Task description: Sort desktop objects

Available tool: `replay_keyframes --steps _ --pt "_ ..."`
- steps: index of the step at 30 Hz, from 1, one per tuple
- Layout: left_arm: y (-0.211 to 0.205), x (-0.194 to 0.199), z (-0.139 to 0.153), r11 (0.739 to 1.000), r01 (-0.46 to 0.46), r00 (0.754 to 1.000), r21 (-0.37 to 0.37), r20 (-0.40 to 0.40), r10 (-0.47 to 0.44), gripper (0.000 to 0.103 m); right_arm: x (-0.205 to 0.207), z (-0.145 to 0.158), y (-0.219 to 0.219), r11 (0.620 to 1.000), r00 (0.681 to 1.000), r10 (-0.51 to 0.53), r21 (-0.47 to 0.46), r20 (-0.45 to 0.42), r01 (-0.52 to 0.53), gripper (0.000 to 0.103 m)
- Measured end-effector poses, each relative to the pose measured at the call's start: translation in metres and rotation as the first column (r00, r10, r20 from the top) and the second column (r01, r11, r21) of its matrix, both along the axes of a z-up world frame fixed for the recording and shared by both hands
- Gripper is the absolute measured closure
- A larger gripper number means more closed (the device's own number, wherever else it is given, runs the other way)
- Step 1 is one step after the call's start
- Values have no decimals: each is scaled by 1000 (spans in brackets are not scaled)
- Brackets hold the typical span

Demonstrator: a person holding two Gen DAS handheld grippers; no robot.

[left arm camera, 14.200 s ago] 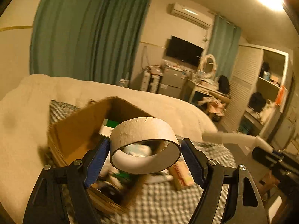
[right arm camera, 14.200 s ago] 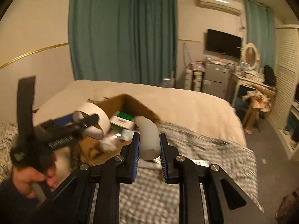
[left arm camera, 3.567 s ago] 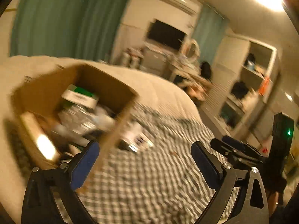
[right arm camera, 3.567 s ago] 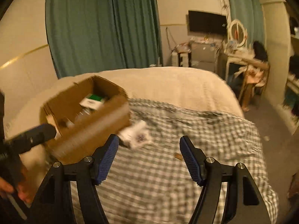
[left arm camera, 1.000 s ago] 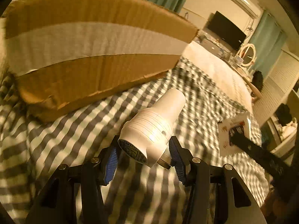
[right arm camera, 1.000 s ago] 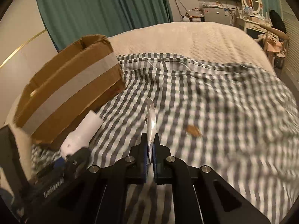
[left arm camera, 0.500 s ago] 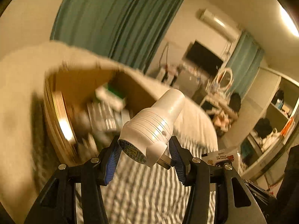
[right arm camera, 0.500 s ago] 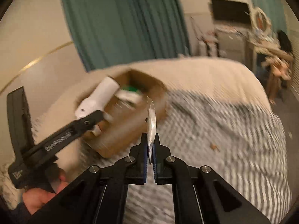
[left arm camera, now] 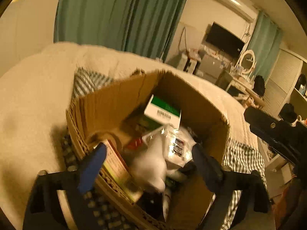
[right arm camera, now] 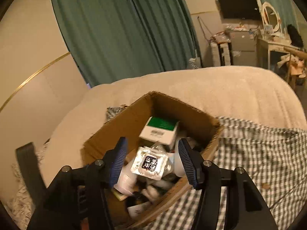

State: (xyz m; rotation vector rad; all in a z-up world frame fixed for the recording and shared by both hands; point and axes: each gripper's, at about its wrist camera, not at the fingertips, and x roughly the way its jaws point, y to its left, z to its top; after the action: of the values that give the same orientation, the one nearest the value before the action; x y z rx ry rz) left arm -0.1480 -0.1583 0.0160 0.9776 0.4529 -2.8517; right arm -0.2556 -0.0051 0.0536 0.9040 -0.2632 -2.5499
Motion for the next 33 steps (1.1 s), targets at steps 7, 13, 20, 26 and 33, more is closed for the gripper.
replay_keyframes --steps 7,13,20,26,33 --pt "27 35 17 998 38 998 -55 -46 -41 1 54 2 38 987 994 -83 129 -68 92 22" --pt "61 84 22 1000 6 996 -9 -93 -7 0 118 -14 96 956 986 -123 251 -116 149 0" --pt "107 114 -3 992 -55 993 -116 -113 42 0 139 -65 139 930 978 -177 307 -106 202 1" --pt "138 105 -9 969 -60 988 -239 -150 24 0 129 -66 140 949 977 -165 247 -139 195 1" --pt "133 87 -25 978 -63 998 -196 -42 56 0 117 -79 154 951 971 -216 203 -103 234 1"
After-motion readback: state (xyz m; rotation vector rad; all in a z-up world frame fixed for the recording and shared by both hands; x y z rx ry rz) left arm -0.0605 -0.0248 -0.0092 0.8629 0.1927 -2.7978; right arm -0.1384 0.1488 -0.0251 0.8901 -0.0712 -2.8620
